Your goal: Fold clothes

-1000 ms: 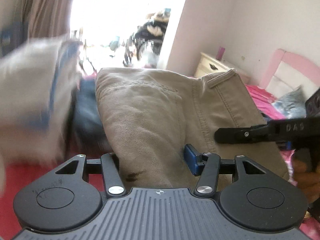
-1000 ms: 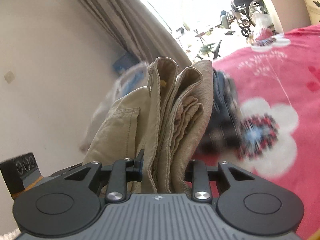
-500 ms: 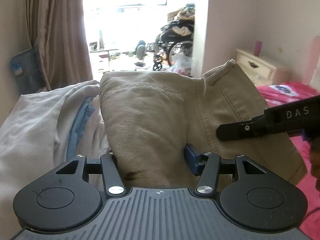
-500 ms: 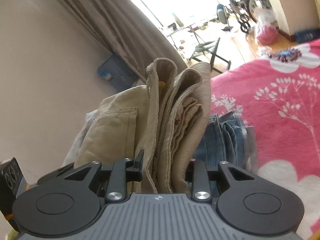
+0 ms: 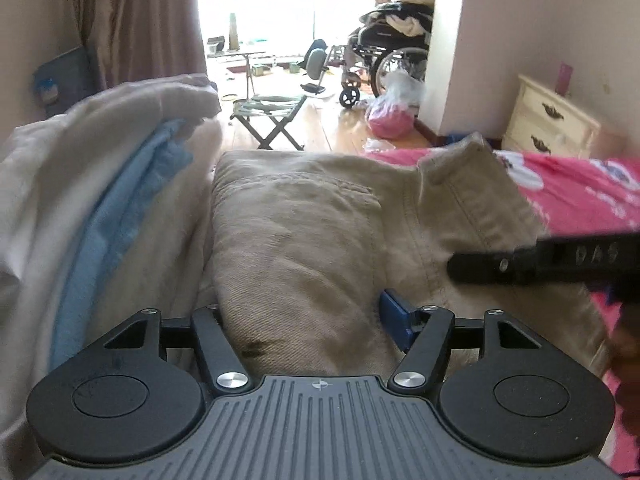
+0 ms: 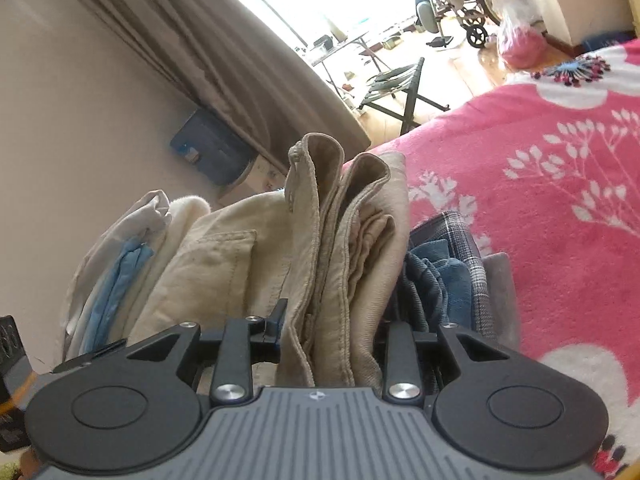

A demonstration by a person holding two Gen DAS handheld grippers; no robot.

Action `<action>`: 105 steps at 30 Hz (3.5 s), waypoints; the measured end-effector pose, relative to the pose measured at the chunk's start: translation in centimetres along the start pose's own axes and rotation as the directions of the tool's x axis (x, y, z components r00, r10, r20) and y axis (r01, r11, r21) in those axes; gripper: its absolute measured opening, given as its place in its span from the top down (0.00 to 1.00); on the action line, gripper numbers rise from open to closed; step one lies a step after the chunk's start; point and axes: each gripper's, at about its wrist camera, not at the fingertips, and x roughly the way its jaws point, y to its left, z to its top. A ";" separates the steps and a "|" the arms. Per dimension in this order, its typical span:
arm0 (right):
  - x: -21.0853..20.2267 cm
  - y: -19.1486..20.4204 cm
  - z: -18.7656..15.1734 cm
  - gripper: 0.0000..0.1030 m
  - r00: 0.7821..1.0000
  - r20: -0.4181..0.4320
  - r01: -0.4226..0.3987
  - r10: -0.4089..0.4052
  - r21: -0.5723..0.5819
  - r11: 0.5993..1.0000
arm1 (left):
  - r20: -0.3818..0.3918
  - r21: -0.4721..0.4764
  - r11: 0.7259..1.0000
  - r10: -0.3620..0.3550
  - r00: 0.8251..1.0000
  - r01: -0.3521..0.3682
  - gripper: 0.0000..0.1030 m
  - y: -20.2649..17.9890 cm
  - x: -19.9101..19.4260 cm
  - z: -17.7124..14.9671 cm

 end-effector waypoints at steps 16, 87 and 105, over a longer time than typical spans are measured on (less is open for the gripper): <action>-2.9 0.5 1.2 0.62 1.000 0.025 0.018 -0.016 -0.081 0.997 | 0.176 0.008 1.000 -0.017 0.984 0.016 0.32 1.3 -5.6 2.1; -22.8 11.1 -25.1 0.26 0.939 0.070 0.338 -0.337 -0.372 0.865 | 0.101 -0.077 0.996 0.061 0.993 -0.053 0.00 -1.3 -21.3 -20.8; -25.4 13.4 -27.0 0.00 0.890 0.185 0.456 -0.417 -0.360 0.814 | 0.085 -0.154 0.983 0.117 0.990 -0.103 0.00 0.4 -25.4 -22.3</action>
